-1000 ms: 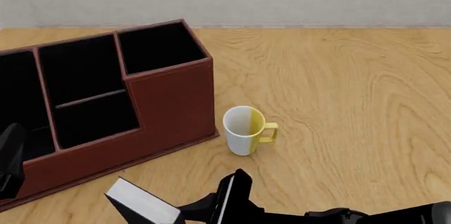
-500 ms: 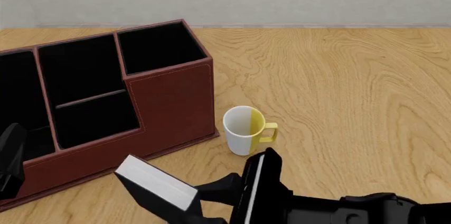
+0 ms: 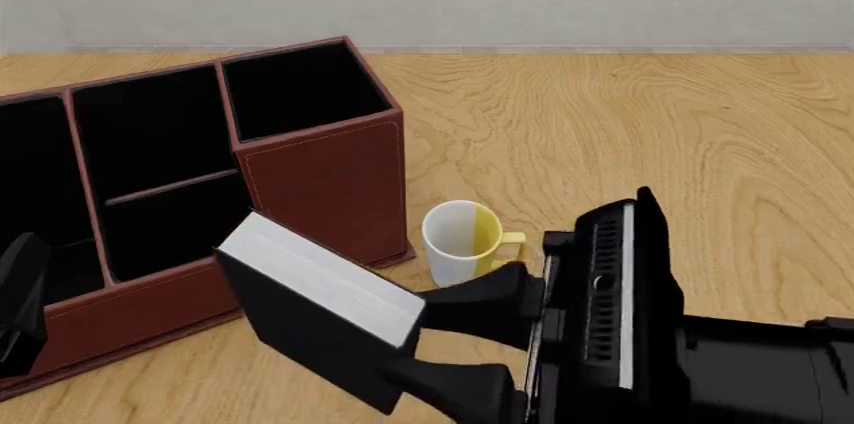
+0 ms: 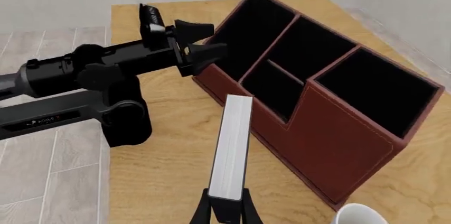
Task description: Pick up the book and place it in the right compartment of the caddy.
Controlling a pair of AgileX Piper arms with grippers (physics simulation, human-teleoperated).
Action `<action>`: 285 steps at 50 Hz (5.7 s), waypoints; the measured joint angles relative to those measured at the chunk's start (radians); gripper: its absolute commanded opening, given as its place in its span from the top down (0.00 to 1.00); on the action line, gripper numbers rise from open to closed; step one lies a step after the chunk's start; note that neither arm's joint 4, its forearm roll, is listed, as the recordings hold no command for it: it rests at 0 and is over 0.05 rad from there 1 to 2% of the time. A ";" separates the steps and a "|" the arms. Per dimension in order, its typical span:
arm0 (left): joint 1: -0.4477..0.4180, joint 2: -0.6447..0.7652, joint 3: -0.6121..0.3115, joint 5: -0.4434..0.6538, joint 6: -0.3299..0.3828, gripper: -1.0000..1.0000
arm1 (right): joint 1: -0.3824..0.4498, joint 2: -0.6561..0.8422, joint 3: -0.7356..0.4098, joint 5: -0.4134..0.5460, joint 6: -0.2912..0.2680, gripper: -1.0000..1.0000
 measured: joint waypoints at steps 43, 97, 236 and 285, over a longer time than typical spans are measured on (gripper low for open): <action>-0.028 0.000 0.000 -0.013 -0.007 0.00 | -0.055 -0.119 -0.468 0.588 -0.030 1.00; -0.079 0.000 -0.032 0.011 0.026 0.00 | -0.183 0.148 -1.045 0.843 0.031 1.00; -0.142 0.000 0.001 0.097 0.119 0.00 | -0.376 0.744 -1.206 0.547 0.017 1.00; -0.142 0.000 0.001 0.111 0.124 0.00 | -0.392 0.767 -1.082 0.425 0.054 1.00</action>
